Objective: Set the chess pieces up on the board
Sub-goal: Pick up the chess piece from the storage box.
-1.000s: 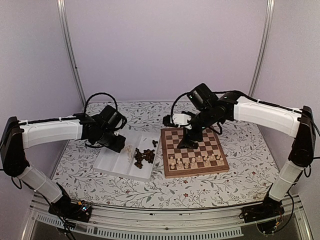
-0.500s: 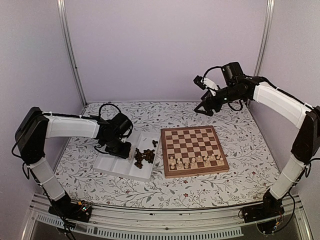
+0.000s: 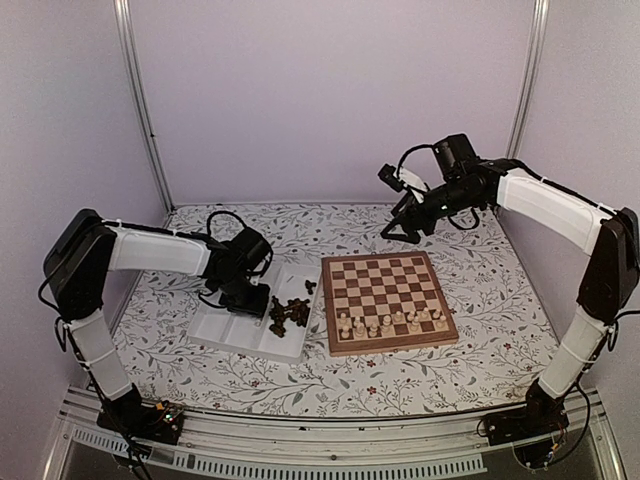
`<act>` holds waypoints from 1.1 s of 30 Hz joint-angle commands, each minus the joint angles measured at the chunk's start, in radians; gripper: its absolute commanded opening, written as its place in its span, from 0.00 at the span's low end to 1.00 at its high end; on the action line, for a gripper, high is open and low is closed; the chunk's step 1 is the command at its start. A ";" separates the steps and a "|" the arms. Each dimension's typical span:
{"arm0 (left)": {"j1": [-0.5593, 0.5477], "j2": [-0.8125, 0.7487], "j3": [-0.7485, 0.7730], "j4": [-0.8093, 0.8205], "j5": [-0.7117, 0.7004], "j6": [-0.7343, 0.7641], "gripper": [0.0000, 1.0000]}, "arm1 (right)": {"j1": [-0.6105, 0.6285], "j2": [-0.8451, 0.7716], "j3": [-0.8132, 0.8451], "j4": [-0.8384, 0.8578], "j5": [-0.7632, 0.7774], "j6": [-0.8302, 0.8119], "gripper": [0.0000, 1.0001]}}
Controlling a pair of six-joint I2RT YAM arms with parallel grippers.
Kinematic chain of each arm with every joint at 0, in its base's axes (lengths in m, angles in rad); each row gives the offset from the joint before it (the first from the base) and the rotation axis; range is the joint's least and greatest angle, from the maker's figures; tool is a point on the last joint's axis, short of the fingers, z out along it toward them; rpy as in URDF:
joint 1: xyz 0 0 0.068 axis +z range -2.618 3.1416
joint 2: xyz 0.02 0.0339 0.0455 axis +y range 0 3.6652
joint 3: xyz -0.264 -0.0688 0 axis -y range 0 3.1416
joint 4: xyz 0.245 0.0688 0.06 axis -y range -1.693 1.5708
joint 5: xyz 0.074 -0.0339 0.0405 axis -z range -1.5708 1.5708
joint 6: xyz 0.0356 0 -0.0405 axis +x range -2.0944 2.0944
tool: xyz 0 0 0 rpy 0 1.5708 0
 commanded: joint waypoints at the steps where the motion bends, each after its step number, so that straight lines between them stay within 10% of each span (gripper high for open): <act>1: 0.009 0.056 0.011 0.001 0.032 -0.015 0.41 | -0.002 0.025 -0.008 -0.012 -0.031 0.011 0.82; 33: 0.016 0.088 0.008 -0.054 0.034 0.103 0.14 | 0.032 0.074 0.011 -0.055 -0.046 -0.016 0.82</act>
